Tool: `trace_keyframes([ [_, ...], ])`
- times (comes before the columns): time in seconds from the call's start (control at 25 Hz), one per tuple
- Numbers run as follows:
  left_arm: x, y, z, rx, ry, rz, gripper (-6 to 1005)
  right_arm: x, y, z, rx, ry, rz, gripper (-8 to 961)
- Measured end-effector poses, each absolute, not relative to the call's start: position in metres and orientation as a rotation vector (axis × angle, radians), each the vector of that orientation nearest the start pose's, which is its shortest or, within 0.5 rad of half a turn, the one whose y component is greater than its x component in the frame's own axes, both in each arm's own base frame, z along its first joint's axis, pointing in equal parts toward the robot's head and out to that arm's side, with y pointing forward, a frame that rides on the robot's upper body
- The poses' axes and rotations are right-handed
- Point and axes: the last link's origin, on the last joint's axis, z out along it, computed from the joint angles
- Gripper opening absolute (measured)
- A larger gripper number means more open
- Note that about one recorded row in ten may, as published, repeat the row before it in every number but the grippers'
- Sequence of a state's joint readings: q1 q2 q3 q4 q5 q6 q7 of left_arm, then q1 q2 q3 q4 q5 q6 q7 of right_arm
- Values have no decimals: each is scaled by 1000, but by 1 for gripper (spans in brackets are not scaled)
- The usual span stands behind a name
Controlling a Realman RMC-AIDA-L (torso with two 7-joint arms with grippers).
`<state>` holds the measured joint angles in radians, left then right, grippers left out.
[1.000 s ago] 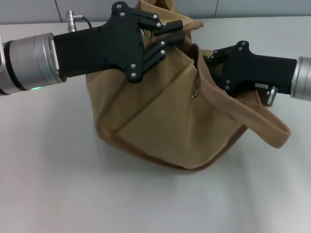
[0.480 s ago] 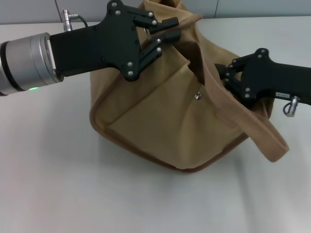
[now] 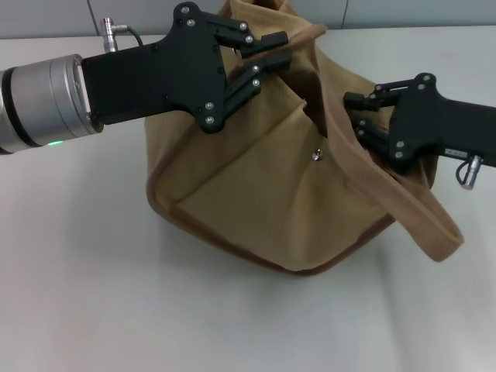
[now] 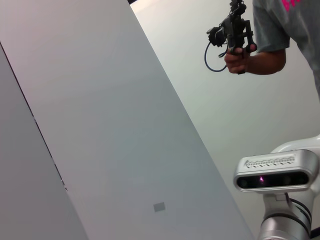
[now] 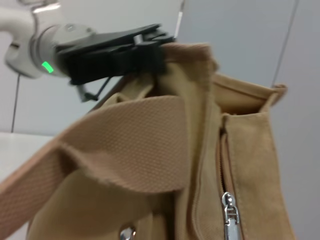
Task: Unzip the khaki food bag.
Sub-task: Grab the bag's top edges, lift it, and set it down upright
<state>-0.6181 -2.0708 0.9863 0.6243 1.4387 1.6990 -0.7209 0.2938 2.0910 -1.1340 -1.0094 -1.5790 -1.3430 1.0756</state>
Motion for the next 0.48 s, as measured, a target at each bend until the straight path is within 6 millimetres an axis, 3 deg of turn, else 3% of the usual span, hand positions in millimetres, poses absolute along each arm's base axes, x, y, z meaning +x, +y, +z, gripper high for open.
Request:
trace_keyframes([
  [0.12, -161, 341, 7, -2499, 534, -1143, 84, 227, 326, 9, -2558, -74, 630, 210],
  [0.48, -161, 341, 6, -2495, 541, -1140, 84, 221, 329, 10, -2511, -130, 684, 372],
])
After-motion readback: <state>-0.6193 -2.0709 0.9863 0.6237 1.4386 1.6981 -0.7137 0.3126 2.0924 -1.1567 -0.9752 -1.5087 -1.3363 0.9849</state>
